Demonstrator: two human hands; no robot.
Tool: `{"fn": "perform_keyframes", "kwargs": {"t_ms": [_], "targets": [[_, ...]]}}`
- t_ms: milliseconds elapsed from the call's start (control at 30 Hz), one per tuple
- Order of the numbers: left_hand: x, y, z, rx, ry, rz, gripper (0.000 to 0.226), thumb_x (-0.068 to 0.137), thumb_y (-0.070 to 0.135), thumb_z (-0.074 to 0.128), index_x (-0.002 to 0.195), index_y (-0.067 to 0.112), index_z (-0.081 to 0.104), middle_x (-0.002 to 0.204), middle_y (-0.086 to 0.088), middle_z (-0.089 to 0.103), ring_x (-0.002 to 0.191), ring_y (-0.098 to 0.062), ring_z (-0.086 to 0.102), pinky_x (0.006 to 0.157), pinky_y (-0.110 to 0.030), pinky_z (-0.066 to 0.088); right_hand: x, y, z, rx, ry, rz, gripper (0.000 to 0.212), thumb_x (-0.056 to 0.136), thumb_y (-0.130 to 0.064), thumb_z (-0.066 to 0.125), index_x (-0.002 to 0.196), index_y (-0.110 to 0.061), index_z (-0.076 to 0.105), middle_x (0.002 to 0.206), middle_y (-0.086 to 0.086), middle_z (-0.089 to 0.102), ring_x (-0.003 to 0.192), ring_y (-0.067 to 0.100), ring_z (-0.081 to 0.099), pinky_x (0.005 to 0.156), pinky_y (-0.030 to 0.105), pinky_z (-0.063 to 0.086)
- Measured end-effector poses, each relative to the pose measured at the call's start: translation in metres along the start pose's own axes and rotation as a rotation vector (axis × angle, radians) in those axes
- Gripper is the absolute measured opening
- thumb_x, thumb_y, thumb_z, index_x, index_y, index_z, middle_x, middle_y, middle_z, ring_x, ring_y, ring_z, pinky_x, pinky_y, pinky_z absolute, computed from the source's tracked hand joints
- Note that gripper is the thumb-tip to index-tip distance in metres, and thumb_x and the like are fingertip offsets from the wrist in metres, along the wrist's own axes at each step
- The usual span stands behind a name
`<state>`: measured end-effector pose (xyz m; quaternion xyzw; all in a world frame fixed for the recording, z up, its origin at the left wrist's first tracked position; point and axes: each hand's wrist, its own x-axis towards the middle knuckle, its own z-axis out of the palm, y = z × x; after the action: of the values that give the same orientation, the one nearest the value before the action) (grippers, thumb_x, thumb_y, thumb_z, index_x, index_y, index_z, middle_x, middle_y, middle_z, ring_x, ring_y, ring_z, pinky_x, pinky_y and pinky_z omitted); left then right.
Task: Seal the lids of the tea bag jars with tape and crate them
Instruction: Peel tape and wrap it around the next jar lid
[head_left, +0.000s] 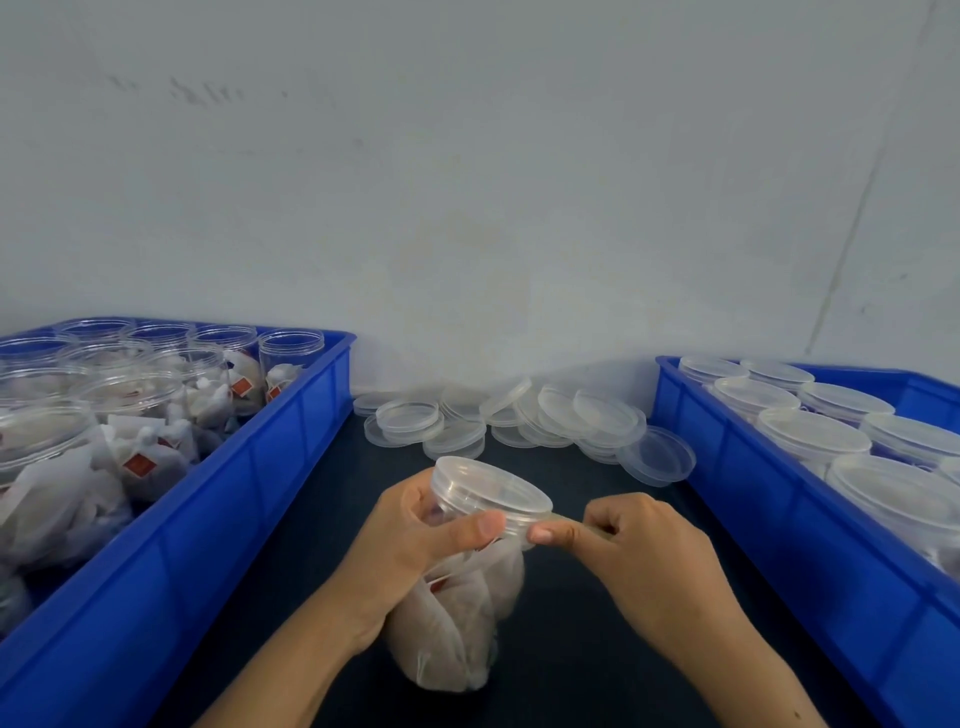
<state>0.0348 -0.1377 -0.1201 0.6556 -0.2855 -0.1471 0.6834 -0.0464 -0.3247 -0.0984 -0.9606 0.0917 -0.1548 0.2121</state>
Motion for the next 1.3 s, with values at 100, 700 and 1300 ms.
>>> {"fn": "perform_keyframes", "kwargs": {"t_ms": [100,700,1300], "targets": [[-0.002,0.001,-0.002,-0.003,-0.025,-0.004,0.062,0.054,0.051,0.082,0.109,0.026,0.068,0.107,0.001,0.074,0.100,-0.012,0.069,0.075,-0.016,0.053,-0.002,-0.004,0.003,-0.023,0.015,0.021,0.077,0.048,-0.097,0.023,0.055,-0.021,0.036,0.048,-0.006,0.037,0.047,0.008,0.031,0.051,0.024,0.032],[-0.004,-0.012,0.007,0.267,0.206,0.147,0.105,0.028,0.081,0.080,0.122,0.053,0.041,0.113,0.030,0.059,0.106,0.005,0.060,0.084,-0.018,0.052,-0.010,-0.023,0.022,0.513,-0.153,0.154,0.084,0.043,-0.090,0.042,0.077,-0.014,0.049,0.065,0.003,0.046,0.059,0.017,0.038,0.057,0.031,0.035],[0.002,-0.007,0.006,0.148,0.215,0.151,0.087,0.036,0.052,0.085,0.114,0.032,0.055,0.103,0.024,0.066,0.097,0.006,0.062,0.072,-0.005,0.047,-0.008,-0.001,-0.012,0.240,-0.121,-0.024,0.075,0.057,-0.087,0.041,0.074,-0.016,0.057,0.051,-0.009,0.045,0.048,0.004,0.036,0.054,0.026,0.032]]}}
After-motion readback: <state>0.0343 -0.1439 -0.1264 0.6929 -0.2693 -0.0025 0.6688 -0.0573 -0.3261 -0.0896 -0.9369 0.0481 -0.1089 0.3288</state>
